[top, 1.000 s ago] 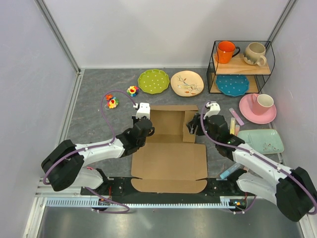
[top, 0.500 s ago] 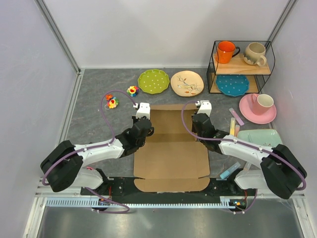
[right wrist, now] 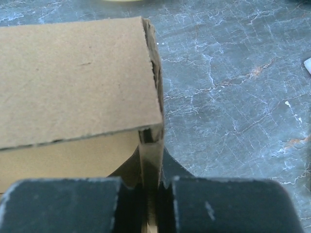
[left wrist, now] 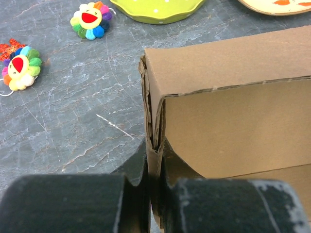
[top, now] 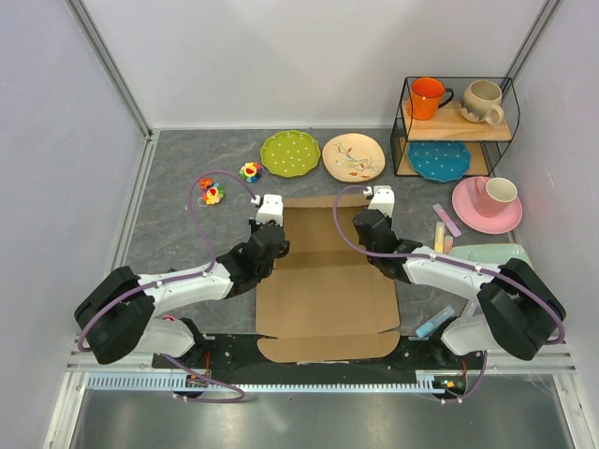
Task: Fold the paper box
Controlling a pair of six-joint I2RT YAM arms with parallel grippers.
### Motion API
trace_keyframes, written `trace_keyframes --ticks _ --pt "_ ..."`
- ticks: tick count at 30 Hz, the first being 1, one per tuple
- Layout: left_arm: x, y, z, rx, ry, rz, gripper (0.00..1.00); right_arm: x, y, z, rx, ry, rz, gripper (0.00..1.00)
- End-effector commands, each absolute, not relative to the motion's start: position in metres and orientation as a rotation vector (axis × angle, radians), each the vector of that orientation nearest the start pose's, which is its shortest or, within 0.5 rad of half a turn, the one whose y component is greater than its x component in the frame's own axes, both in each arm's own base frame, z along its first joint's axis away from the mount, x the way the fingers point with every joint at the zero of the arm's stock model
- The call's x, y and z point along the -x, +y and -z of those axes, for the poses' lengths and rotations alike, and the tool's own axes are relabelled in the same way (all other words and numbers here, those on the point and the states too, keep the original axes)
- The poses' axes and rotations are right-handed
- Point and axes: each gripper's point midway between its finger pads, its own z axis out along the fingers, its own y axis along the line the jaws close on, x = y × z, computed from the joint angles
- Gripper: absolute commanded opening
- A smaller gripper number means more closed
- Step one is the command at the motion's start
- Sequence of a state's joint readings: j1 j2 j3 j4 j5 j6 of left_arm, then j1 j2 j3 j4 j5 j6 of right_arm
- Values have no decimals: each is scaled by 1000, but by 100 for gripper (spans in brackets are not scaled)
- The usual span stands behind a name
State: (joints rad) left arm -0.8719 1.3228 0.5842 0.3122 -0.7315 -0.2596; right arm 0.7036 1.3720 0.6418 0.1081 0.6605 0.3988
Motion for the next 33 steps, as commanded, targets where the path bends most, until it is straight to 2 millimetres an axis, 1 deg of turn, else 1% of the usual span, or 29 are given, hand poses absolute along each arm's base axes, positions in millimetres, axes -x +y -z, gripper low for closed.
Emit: trace_keyframes --ticks 1,3,4,5,6,7,8,9,10,13,14,15,16,17,18,19,20,21,23,24,25,26,27,28,29,30,31,33 --pt "-311 -199 -136 -137 1841 34 2 -329 140 -89 -76 2053 150 0" --pt "-311 -197 -137 -133 1840 26 2 -327 144 -94 -81 2041 95 0" --pt "-311 -197 -136 -134 1841 25 2 -325 144 -93 -83 2045 81 2" --pt "-311 -196 -136 -130 1841 19 2 -324 147 -94 -79 2050 58 12" --pt "-311 -196 -136 -129 1841 15 2 -322 148 -94 -75 2054 49 14" --pt "-311 -196 -135 -129 1842 10 2 -320 147 -92 -71 2064 47 14" --pt "-312 -195 -135 -122 1840 4 2 -318 147 -92 -71 2063 37 9" --pt "-312 -194 -134 -121 1841 0 2 -317 146 -91 -71 2064 41 3" --pt "-313 -194 -133 -118 1839 -1 2 -314 144 -87 -67 2071 45 0" --pt "-316 -194 -136 -89 1813 5 2 -310 145 -84 -56 2043 11 0" --pt "-317 -193 -138 -81 1796 -1 2 -309 147 -94 -52 2006 -15 0" --pt "-319 -194 -143 -57 1767 19 2 -312 151 -104 -70 1954 -51 0" --pt "-320 -193 -148 -38 1743 32 2 -310 148 -104 -72 1936 -55 0" --pt "-320 -192 -151 -37 1716 33 2 -310 147 -114 -74 1895 -69 0" --pt "-321 -192 -161 8 1650 82 2 -314 150 -127 -94 1838 -105 0" --pt "-321 -188 -166 33 1617 94 2 -314 147 -129 -97 1817 -102 0" --pt "-321 -185 -169 48 1586 91 2 -314 145 -136 -107 1787 -107 0" --pt "-321 -183 -182 103 1511 147 4 -317 144 -144 -116 1745 -111 0" --pt "-321 -183 -193 128 1442 186 8 -319 140 -151 -137 1704 -102 0" --pt "-323 -184 -189 120 1432 183 9 -322 140 -160 -158 1666 -110 0" --pt "-325 -185 -203 143 1378 209 11 -325 139 -162 -170 1654 -101 0" --pt "-328 -184 -203 158 1374 189 11 -327 140 -165 -170 1640 -97 0" --pt "-336 -191 -203 149 1372 167 10 -331 142 -173 -179 1607 -104 0" --pt "-339 -191 -208 130 1352 134 8 -335 142 -169 -172 1611 -77 0" --pt "-343 -195 -212 126 1340 125 7 -337 143 -169 -167 1604 -69 0" --pt "-346 -198 -205 113 1348 103 6 -342 146 -174 -173 1590 -71 0" --pt "-348 -199 -203 119 1342 97 5 -345 148 -162 -158 1615 -44 1" --pt "-352 -201 -193 119 1361 79 4 -349 152 -151 -152 1643 -32 2"
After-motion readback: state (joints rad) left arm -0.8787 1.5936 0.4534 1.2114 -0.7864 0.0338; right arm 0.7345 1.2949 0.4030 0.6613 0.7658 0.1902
